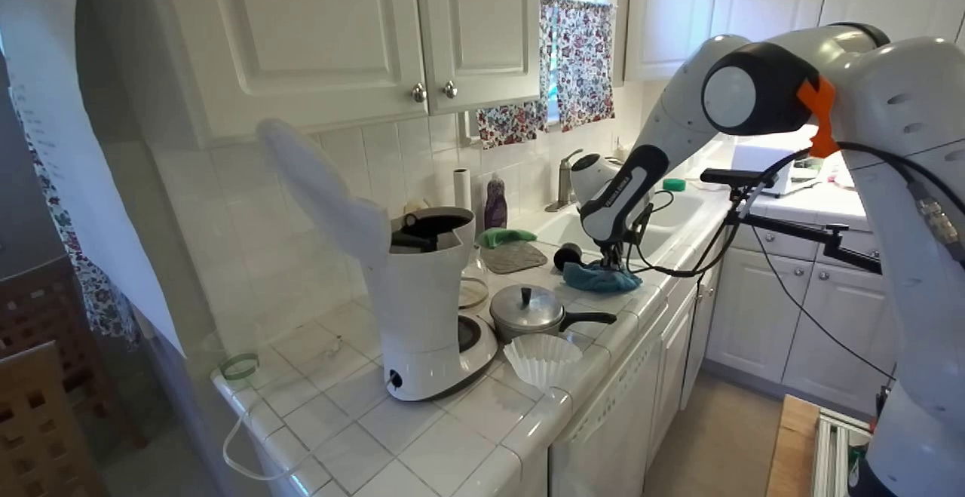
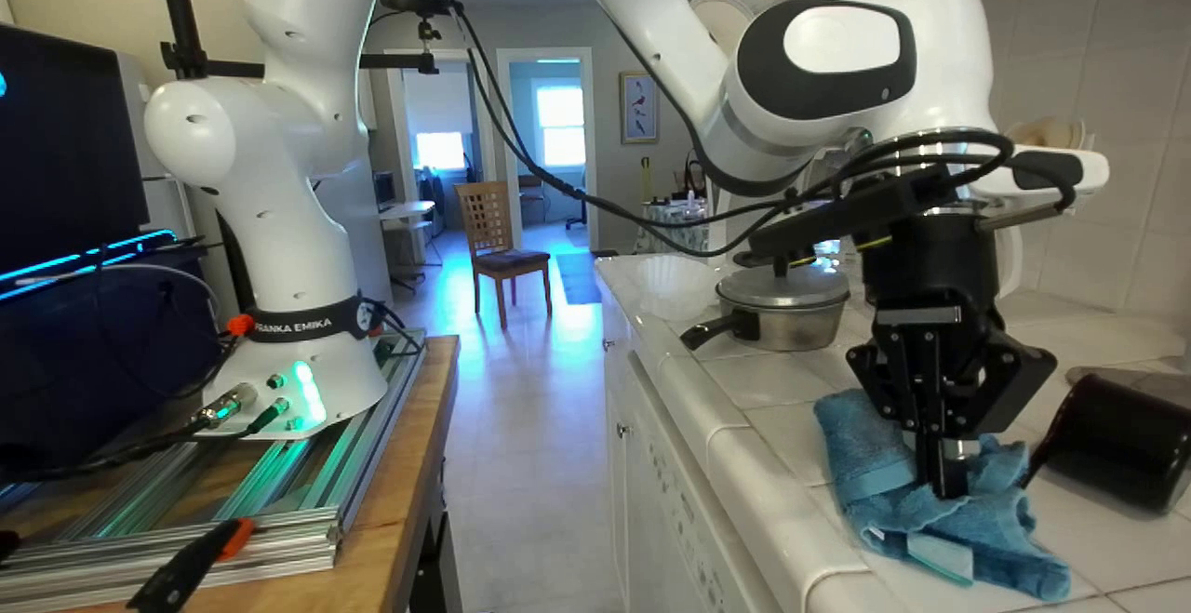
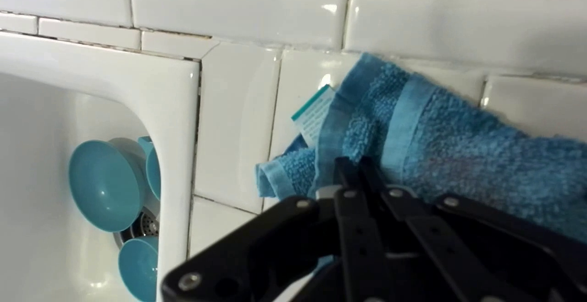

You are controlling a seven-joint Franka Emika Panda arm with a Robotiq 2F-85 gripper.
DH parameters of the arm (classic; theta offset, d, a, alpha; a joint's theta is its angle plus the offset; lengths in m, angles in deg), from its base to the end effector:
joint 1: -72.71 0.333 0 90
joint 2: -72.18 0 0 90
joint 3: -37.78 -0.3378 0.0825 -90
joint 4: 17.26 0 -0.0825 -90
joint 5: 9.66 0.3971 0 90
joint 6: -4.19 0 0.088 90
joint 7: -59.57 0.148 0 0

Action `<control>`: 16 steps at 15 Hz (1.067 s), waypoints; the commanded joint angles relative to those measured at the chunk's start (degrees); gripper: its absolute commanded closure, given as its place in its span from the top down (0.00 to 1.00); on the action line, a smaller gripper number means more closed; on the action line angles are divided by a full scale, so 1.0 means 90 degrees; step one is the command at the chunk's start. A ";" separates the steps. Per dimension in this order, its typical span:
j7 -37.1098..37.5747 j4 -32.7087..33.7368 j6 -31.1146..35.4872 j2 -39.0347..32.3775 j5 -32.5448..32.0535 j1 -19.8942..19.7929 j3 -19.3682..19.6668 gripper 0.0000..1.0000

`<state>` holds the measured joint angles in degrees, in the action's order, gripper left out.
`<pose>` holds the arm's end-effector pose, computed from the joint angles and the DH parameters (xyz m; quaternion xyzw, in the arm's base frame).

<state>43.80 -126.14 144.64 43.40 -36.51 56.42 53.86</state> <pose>0.5575 -0.3590 0.2234 0.9743 0.0516 -0.0672 0.2086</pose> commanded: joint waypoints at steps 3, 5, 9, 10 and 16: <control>0.0293 0.0689 0.0372 -0.0626 0.0026 0.0066 -0.0015 0.01; 0.0280 0.0931 0.0356 -0.0795 0.0035 0.0111 -0.0051 0.01; -0.0031 0.1232 0.0089 -0.0955 0.0244 0.0124 -0.0300 0.01; -0.0143 0.1241 -0.0035 -0.0934 0.0305 0.0118 -0.0379 0.01; -0.1371 0.1073 -0.1076 -0.0526 0.0769 -0.0050 -0.0938 0.01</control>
<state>37.96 -115.63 139.24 37.29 -33.12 57.14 48.53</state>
